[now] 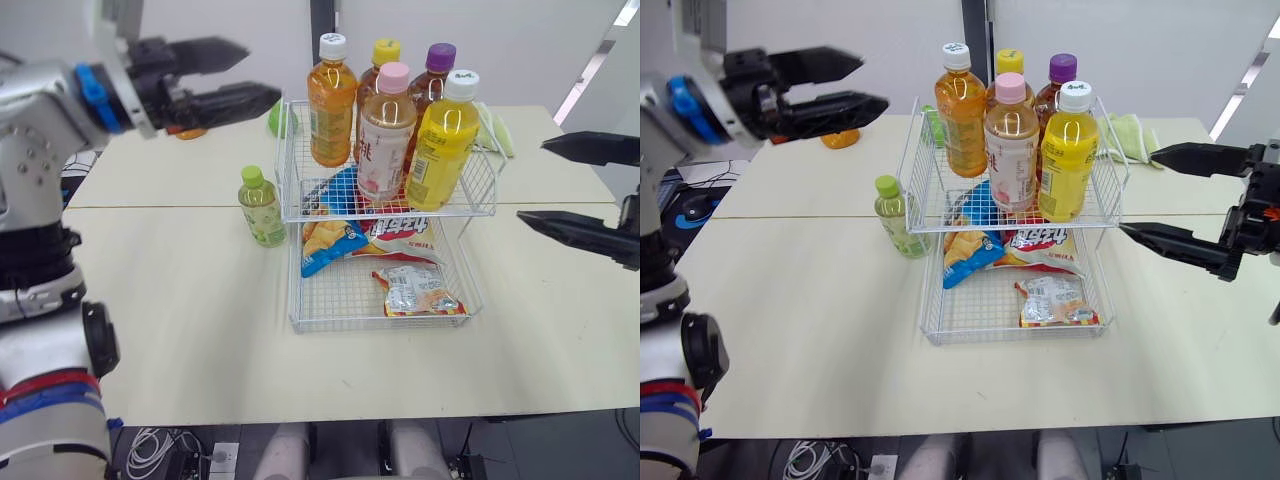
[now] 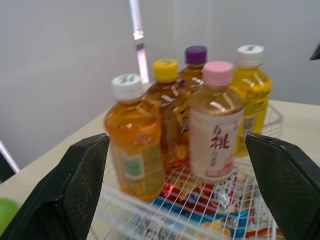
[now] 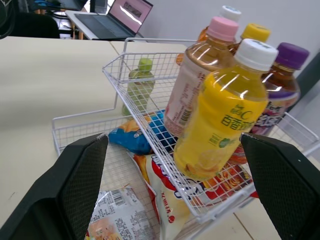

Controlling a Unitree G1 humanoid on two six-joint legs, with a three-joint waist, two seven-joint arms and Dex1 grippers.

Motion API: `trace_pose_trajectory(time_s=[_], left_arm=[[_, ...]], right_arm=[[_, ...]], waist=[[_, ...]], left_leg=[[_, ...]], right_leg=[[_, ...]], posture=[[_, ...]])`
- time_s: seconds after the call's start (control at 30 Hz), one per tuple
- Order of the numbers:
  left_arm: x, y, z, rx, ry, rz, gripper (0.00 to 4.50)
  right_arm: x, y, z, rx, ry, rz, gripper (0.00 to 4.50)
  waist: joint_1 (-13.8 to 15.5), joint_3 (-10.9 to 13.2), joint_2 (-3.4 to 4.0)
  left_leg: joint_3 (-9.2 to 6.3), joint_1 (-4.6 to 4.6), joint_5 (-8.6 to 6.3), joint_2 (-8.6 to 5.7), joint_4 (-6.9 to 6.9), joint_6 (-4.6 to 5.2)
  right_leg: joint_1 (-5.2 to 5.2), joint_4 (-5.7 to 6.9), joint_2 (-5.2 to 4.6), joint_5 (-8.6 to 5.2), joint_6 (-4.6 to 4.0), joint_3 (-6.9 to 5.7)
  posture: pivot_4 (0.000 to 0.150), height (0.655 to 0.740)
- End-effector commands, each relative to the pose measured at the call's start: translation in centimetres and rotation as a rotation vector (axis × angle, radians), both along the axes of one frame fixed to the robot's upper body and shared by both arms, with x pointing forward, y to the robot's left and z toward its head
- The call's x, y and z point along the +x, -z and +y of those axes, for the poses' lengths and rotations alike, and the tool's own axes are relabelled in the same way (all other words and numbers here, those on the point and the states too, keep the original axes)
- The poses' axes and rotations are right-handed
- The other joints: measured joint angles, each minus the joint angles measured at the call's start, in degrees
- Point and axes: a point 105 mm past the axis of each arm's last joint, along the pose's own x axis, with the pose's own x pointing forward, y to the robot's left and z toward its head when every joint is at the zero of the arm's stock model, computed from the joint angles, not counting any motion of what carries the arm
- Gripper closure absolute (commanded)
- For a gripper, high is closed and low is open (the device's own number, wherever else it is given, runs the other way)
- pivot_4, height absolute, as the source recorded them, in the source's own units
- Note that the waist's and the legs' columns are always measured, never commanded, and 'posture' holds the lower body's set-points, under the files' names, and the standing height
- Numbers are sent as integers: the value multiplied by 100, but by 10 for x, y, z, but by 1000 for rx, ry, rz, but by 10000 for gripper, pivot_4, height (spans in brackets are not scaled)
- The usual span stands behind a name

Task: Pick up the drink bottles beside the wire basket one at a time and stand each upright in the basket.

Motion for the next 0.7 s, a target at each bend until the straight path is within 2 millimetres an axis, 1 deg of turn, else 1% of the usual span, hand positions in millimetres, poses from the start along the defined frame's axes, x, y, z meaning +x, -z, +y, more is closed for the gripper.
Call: trace_pose_trajectory(time_s=[0.03,0.07,0.17,0.2,0.27,0.4,0.47,0.57,0.63,0.7], left_arm=[[-11,7,39,-24,-218,-99,281],[-12,14,49,-36,-265,-100,281],[-17,31,69,-31,-361,-108,281],[-17,37,80,-57,-415,-104,281],[-21,54,105,-73,-536,-105,281],[-32,90,133,-28,-667,-74,281],[-38,107,149,-35,-747,-51,281],[-52,136,167,-24,-821,-16,281],[-60,149,174,-11,-852,0,281],[-67,158,180,-22,-877,14,281]], right_arm=[[-1,-4,8,1,-43,-38,0],[0,-3,9,-2,-50,-33,0],[3,-2,11,-8,-62,-28,0],[4,-2,11,-6,-66,-30,0],[7,-4,12,0,-73,-32,0],[10,-5,12,1,-84,-31,0],[11,-6,13,1,-91,-32,0],[12,-6,13,0,-97,-34,0],[12,-6,13,-1,-99,-34,0],[12,-6,13,-1,-101,-34,0]], waist=[[2,-3,4],[4,-2,4],[13,-2,2],[18,-2,2],[22,-4,5],[30,-4,5],[35,-4,5],[43,-5,4],[55,-6,4],[74,-6,4]], left_leg=[[3,3,0,0,-3,0],[4,5,0,-2,-3,0],[0,2,0,2,-3,0],[0,1,0,4,-3,0],[3,2,0,2,-3,0],[5,5,-1,5,-6,0],[4,4,-1,6,-6,0],[3,4,-1,10,-7,-1],[6,4,-2,10,-8,-1],[3,4,-2,13,-9,-1]], right_leg=[[0,-3,-1,0,0,4],[1,5,-4,0,0,5],[-1,3,-2,1,-3,0],[-2,-2,-2,3,-6,0],[0,-6,-3,3,-5,1],[0,-6,-6,4,-8,4],[-1,-6,-9,4,-9,3],[0,-11,-16,6,-11,1],[0,-13,-21,6,-12,4],[0,-15,-21,8,-15,1]], posture=[[1500,7400],[1500,7400],[1500,7400],[1500,7400],[1500,7400],[1500,7400],[1500,7400],[1500,7400],[1500,7400],[1500,7400]])
